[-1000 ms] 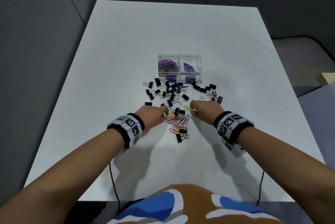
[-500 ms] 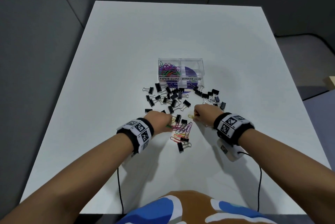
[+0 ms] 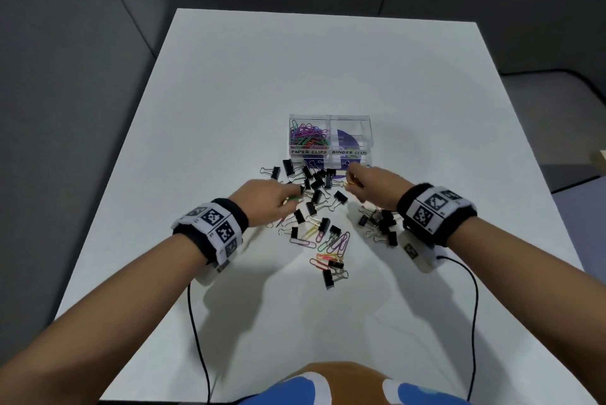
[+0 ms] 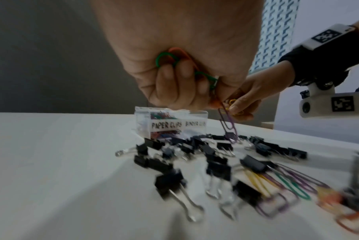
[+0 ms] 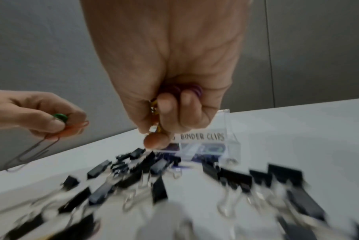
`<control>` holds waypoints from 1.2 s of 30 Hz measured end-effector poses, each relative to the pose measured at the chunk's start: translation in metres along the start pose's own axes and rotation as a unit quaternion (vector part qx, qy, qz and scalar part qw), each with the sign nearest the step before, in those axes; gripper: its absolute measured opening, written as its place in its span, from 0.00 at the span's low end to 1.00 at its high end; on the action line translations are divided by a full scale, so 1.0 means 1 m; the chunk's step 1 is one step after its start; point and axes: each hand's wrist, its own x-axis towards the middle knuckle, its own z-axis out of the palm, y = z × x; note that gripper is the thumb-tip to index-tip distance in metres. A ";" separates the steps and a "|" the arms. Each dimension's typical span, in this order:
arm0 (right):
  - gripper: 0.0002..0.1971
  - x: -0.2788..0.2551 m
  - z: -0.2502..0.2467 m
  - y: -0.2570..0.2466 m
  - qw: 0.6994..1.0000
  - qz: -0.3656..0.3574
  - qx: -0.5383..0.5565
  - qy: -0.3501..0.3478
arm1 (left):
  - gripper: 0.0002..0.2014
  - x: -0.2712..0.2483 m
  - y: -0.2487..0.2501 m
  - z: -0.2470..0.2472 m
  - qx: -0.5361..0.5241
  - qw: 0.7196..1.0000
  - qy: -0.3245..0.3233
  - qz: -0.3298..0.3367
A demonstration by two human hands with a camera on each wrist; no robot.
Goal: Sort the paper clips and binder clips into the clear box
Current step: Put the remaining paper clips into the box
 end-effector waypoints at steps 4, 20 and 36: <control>0.13 0.037 -0.033 -0.019 0.999 -0.018 -0.016 0.046 | 0.13 0.012 -0.019 -0.033 0.006 0.997 0.071 -0.023; 0.21 0.123 -0.054 -0.037 0.997 -0.035 -0.011 0.069 | 0.15 0.089 -0.070 -0.086 0.086 0.991 0.092 -0.048; 0.10 -0.003 0.035 0.014 0.988 -0.134 -0.042 0.058 | 0.20 0.128 -0.019 -0.048 0.092 0.993 0.072 0.020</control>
